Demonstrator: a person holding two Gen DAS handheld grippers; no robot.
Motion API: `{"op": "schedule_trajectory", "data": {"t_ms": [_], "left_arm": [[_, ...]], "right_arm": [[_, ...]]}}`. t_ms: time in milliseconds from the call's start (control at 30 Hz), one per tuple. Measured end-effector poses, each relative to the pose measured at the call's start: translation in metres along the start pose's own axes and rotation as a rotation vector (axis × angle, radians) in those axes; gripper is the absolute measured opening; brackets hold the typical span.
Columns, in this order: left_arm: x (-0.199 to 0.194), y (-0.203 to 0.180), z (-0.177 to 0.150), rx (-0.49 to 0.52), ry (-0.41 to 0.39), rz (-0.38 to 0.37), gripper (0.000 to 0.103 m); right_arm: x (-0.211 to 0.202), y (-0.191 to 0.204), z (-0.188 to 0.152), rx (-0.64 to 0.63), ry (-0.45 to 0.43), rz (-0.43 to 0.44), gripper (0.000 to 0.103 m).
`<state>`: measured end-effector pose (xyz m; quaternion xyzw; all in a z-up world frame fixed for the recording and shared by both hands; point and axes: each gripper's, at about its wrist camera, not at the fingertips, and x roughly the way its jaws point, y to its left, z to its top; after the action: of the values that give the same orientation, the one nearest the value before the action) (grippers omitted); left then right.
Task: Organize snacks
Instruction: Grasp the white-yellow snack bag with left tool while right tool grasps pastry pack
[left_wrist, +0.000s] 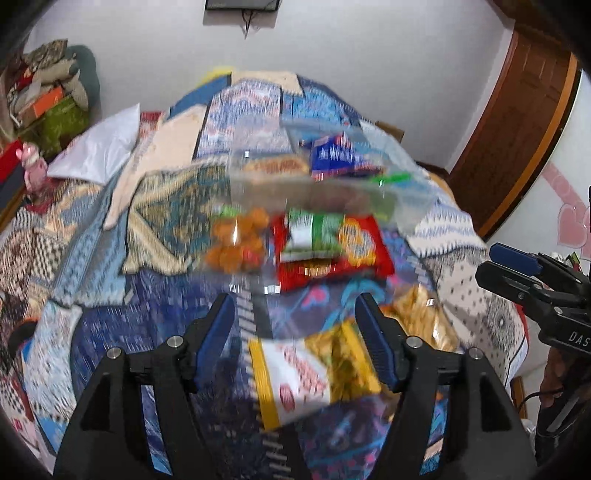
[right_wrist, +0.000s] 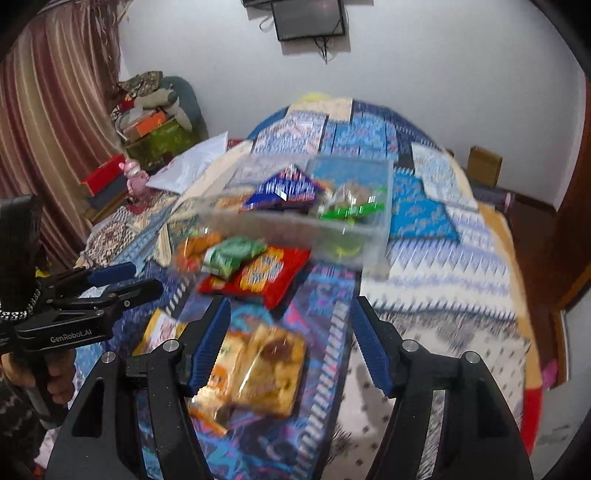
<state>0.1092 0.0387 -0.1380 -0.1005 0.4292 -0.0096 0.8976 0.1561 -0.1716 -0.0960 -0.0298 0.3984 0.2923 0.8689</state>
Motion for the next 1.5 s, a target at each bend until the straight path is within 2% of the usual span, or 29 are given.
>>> {"op": "schedule_trajectory", "data": {"t_ms": [167,333,567,700,767,833,900,967,1033,1100,1133,1233,1300,1500], "left_arm": [[0.013,-0.004,-0.02,-0.006,0.049,-0.014,0.072],[0.021,-0.011,-0.03,-0.006,0.062,-0.02,0.09],[0.037,-0.01,-0.038,0.009,0.095,0.028,0.091],[0.041,-0.001,-0.043,-0.025,0.09,0.022,0.091],[0.041,-0.002,-0.044,-0.014,0.081,0.028,0.091],[0.042,-0.005,-0.045,0.003,0.073,0.037,0.09],[0.044,-0.009,-0.046,0.019,0.069,0.039,0.085],[0.043,-0.014,-0.047,0.034,0.06,0.029,0.076],[0.044,-0.017,-0.046,0.047,0.056,0.007,0.061],[0.044,-0.019,-0.046,0.051,0.053,0.002,0.055],[0.043,-0.019,-0.046,0.051,0.054,-0.008,0.045],[0.041,-0.016,-0.043,0.041,0.062,-0.033,0.035],[0.04,-0.013,-0.04,0.029,0.065,-0.048,0.029],[0.027,-0.006,-0.027,0.007,0.027,-0.059,0.024]], "right_arm": [[0.01,0.006,-0.017,0.0,0.047,0.005,0.064],[0.023,0.012,-0.031,-0.01,0.094,0.011,0.064],[0.04,0.007,-0.04,0.003,0.144,0.013,0.064],[0.047,0.002,-0.044,0.031,0.173,0.033,0.064],[0.049,0.0,-0.048,0.042,0.181,0.044,0.06],[0.051,0.0,-0.05,0.048,0.184,0.059,0.049],[0.052,0.0,-0.049,0.047,0.18,0.062,0.047],[0.05,0.001,-0.049,0.041,0.171,0.057,0.046],[0.049,0.001,-0.049,0.039,0.166,0.058,0.046],[0.049,-0.002,-0.048,0.042,0.163,0.057,0.045],[0.049,-0.003,-0.047,0.044,0.162,0.056,0.045],[0.045,-0.008,-0.045,0.059,0.149,0.057,0.045],[0.042,-0.01,-0.043,0.064,0.139,0.057,0.045],[0.03,-0.011,-0.031,0.067,0.092,0.055,0.045]]}}
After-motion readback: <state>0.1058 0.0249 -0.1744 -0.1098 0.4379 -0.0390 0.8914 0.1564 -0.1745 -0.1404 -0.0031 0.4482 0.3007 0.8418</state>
